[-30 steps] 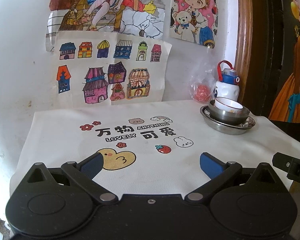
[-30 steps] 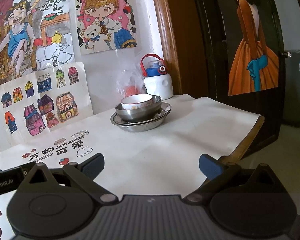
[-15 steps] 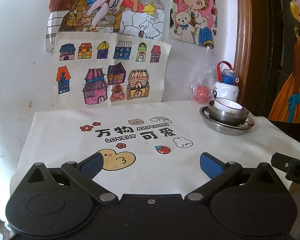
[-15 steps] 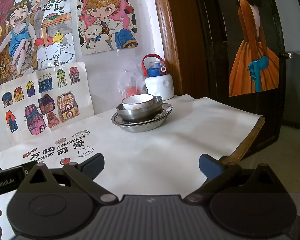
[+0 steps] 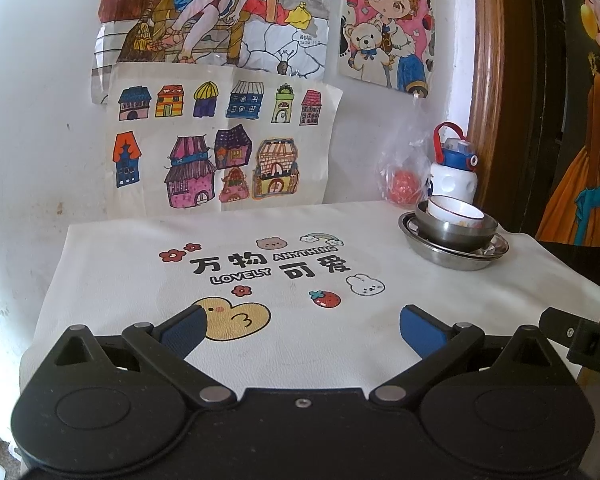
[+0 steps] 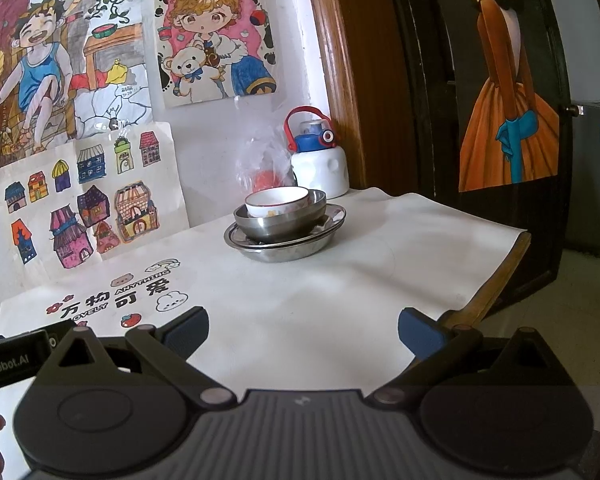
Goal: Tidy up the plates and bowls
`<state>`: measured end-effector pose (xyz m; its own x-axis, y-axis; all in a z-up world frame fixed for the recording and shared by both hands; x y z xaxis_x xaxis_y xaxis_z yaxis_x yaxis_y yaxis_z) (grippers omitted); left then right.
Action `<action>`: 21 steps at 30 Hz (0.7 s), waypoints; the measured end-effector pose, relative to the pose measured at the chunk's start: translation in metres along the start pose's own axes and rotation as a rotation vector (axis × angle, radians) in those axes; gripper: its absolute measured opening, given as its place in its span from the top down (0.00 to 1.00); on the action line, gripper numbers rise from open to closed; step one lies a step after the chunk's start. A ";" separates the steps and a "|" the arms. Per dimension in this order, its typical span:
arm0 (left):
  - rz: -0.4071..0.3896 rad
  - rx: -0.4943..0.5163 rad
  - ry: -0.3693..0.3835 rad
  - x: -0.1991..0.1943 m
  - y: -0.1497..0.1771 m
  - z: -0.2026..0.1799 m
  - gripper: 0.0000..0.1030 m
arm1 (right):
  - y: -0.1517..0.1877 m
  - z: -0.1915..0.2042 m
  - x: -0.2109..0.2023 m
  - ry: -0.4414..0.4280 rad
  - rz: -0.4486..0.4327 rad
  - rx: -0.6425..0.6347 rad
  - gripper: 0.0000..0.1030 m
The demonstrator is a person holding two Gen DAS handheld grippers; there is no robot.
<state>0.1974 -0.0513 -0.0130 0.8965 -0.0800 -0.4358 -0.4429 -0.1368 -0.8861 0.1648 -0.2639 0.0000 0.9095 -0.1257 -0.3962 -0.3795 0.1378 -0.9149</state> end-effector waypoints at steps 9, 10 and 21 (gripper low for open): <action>0.013 0.019 -0.002 -0.001 0.003 -0.004 0.01 | 0.000 0.000 0.000 0.001 0.004 0.000 0.00; 0.011 0.021 -0.003 -0.001 0.002 -0.004 0.01 | 0.000 0.000 0.000 0.002 0.004 -0.001 0.00; 0.004 0.027 0.022 -0.003 0.001 -0.007 0.01 | 0.000 0.002 0.000 0.000 0.003 -0.003 0.00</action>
<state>0.1936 -0.0586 -0.0116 0.8940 -0.1018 -0.4364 -0.4461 -0.1098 -0.8882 0.1652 -0.2623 -0.0001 0.9082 -0.1254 -0.3993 -0.3831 0.1352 -0.9138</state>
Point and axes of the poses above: each gripper's, at about its wrist camera, not at the fingertips, and x roughly the way its jaws point, z to its left, y to its underside, the point moved 9 cm from there along x, roughly the way its jaws point, and after that the axes turned 5 degrees about -x, right-handed, at the moved point
